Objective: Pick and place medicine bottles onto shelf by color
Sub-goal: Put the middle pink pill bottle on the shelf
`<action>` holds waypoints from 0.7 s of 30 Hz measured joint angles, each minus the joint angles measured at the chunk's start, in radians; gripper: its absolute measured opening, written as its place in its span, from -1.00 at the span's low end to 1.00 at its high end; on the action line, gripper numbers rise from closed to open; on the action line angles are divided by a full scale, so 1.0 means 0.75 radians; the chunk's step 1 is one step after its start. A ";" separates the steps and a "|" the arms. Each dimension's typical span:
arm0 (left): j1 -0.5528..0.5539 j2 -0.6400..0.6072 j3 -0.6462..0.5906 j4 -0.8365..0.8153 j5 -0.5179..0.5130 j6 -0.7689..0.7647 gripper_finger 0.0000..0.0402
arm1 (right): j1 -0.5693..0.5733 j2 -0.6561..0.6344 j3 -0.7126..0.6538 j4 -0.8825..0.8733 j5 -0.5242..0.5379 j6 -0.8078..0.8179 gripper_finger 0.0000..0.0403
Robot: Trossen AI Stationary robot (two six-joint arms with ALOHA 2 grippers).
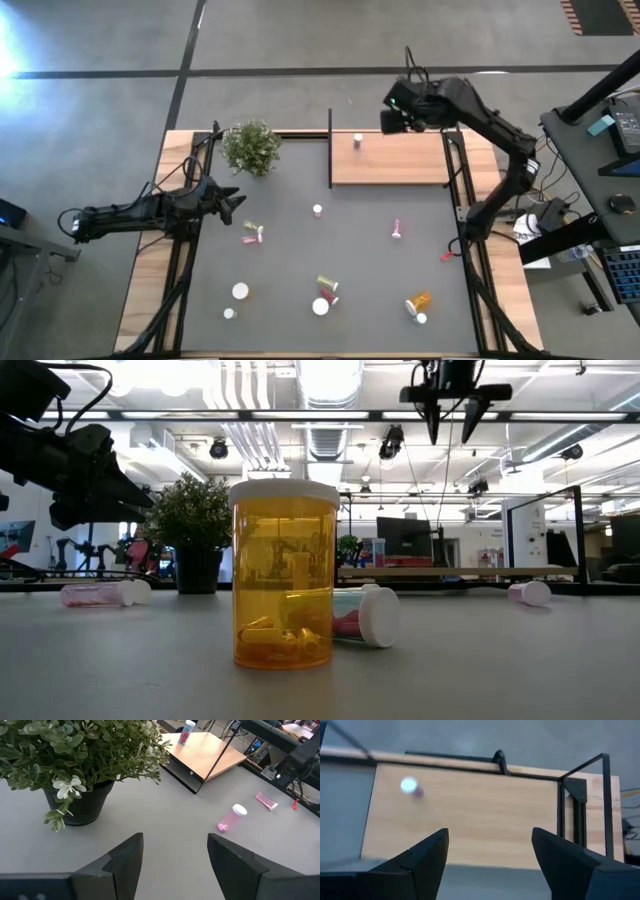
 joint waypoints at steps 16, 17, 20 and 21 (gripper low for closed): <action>0.000 0.000 0.000 0.000 0.000 0.000 0.02 | 0.542 -0.354 -0.514 0.032 -0.017 0.490 0.37; -0.001 0.000 0.000 0.000 0.001 0.000 0.02 | 0.569 -0.353 -0.541 0.049 -0.020 0.514 0.37; 0.000 0.000 0.000 0.000 0.000 0.000 0.02 | 0.653 -0.332 -0.602 0.103 -0.023 0.544 0.37; 0.000 0.000 0.000 0.000 0.000 0.000 0.02 | 0.678 -0.322 -0.616 0.113 -0.023 0.552 0.37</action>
